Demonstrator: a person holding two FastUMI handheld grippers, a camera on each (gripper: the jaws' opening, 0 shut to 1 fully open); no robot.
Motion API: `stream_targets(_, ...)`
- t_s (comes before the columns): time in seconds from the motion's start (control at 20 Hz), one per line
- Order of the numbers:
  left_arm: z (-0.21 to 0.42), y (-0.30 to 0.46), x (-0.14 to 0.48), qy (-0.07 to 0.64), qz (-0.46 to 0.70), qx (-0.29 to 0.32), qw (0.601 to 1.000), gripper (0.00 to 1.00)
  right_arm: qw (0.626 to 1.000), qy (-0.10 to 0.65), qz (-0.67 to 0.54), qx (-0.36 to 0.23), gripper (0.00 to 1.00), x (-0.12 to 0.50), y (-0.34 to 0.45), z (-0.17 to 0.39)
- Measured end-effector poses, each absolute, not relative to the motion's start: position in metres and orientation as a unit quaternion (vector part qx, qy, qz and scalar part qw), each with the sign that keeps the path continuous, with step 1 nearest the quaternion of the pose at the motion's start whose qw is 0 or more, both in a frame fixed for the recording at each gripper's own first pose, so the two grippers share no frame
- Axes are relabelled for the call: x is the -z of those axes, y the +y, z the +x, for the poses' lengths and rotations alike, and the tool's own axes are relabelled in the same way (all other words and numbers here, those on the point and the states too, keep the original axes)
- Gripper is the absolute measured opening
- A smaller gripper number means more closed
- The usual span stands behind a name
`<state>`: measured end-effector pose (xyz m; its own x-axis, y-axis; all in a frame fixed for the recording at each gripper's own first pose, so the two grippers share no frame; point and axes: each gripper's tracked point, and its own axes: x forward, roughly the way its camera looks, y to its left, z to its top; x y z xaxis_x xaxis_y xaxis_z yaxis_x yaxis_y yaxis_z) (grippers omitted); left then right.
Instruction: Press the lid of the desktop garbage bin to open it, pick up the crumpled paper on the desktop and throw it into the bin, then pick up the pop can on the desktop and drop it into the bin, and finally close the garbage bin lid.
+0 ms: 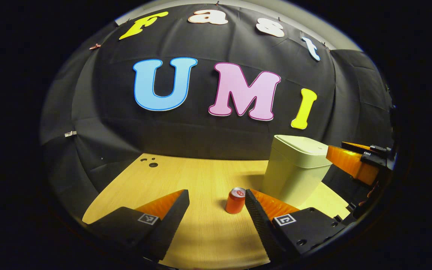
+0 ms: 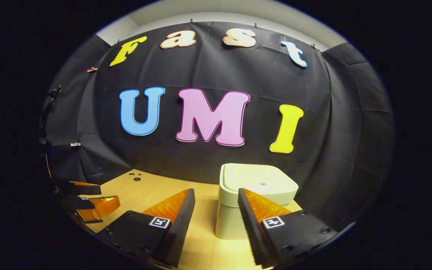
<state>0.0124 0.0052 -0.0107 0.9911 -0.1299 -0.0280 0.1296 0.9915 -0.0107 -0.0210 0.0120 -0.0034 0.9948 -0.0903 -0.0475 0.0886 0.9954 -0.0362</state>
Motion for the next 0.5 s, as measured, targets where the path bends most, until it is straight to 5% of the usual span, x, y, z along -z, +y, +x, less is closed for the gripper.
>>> stream_targets(0.15,0.0119,0.0037,0.0109,0.013,-0.004,0.07,0.997,0.96,0.999,0.031,-0.014,0.039,0.62,0.0033,0.0136,-0.0213)
stream_targets(0.2,0.0131,0.003,0.0111,0.014,-0.004,0.072,0.997,0.95,0.999,0.033,-0.009,0.036,0.48,0.0032,0.0147,-0.0208)
stream_targets(0.5,0.0137,0.0036,0.0125,0.016,0.0,0.073,0.997,0.96,0.998,0.027,-0.011,0.048,0.08,-0.0032,0.0107,-0.02)
